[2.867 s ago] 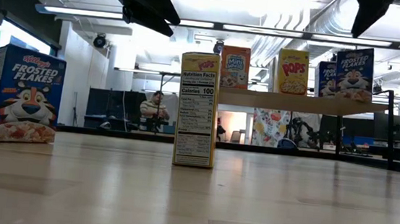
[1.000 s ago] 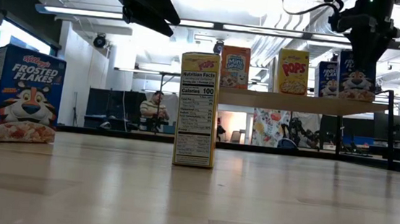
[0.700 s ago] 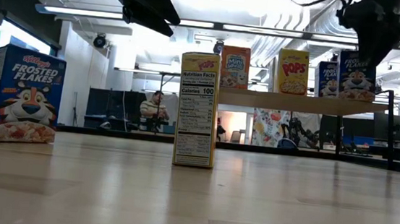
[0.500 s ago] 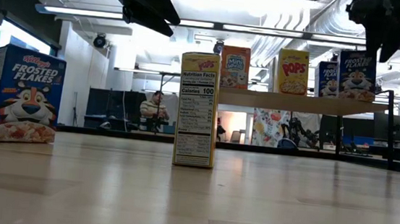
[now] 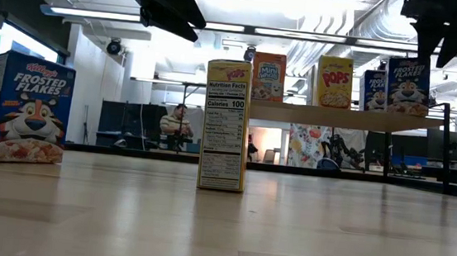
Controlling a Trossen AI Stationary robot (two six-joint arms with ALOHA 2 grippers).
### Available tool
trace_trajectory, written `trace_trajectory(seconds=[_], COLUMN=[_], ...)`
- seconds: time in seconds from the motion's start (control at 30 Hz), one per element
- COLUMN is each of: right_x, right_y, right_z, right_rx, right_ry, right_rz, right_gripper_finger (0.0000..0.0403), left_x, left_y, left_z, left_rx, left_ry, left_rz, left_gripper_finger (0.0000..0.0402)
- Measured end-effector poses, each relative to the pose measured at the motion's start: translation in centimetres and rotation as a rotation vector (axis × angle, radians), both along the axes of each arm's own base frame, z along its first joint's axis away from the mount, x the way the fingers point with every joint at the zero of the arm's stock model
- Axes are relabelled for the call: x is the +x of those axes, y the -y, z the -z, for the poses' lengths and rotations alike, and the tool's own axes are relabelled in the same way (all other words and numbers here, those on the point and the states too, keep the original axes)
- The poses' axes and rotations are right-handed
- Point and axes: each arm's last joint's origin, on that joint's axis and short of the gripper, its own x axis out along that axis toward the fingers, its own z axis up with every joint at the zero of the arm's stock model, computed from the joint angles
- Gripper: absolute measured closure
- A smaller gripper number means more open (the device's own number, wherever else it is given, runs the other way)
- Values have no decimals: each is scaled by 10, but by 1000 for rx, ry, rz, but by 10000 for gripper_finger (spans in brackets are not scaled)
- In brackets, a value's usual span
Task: Stack cereal on shelf
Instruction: Put the bottom blue cereal box on the shelf aligned with the blue cereal box
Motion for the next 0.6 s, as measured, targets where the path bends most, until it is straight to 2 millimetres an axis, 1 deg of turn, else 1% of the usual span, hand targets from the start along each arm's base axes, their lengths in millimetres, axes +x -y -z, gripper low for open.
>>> trace_trajectory(seconds=[0.6], right_x=[28], right_y=[20], right_z=[8], right_rx=[-47], right_ry=[-48], right_rz=[47], right_gripper_finger=[169], left_x=[0], left_y=[0], left_z=[0], left_rx=[0], left_ry=[0], left_rz=[0], left_gripper_finger=[163])
